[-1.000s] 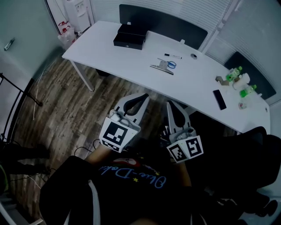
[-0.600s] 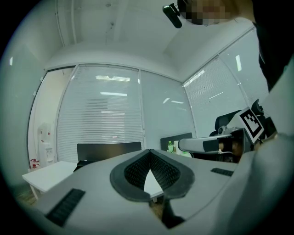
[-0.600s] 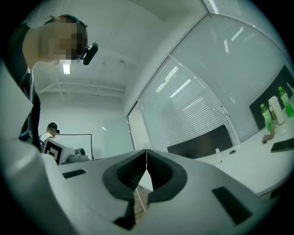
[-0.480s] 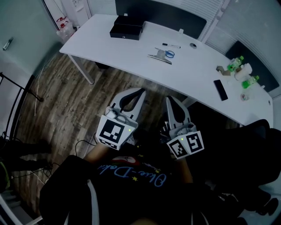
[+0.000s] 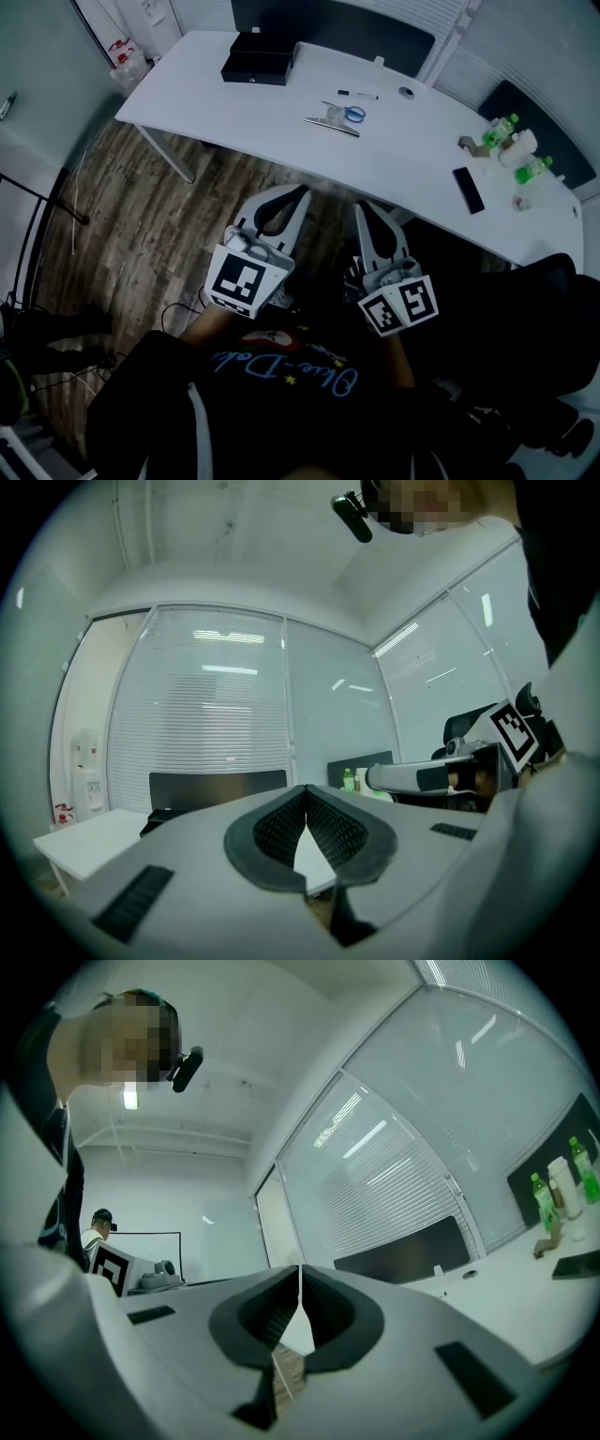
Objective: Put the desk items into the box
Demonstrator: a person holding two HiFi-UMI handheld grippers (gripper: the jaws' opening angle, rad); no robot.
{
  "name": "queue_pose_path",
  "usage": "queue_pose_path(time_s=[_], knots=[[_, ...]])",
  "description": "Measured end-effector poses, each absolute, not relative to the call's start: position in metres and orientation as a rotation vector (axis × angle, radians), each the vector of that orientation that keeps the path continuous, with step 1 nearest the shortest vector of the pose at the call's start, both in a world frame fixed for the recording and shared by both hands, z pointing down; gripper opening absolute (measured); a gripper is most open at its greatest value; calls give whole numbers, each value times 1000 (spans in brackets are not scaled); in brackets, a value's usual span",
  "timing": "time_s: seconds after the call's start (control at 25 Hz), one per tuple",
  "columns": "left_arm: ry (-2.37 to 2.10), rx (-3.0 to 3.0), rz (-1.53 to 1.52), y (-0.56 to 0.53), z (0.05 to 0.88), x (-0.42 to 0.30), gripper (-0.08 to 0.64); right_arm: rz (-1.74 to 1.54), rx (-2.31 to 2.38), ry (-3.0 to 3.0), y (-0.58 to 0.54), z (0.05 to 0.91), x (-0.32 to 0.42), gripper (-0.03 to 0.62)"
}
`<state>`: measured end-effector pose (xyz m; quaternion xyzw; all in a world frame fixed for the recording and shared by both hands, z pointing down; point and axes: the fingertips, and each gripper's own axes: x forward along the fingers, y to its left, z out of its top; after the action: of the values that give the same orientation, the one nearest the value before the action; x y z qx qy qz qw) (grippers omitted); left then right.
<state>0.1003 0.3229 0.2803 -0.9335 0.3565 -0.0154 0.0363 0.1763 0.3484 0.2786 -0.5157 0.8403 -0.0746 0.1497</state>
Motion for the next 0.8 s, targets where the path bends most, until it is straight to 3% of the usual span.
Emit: queue_pose_path(time_s=[0.8], knots=[[1079, -2868, -20, 252, 286, 96, 9, -190, -1466, 2475, 275, 282, 164, 11]])
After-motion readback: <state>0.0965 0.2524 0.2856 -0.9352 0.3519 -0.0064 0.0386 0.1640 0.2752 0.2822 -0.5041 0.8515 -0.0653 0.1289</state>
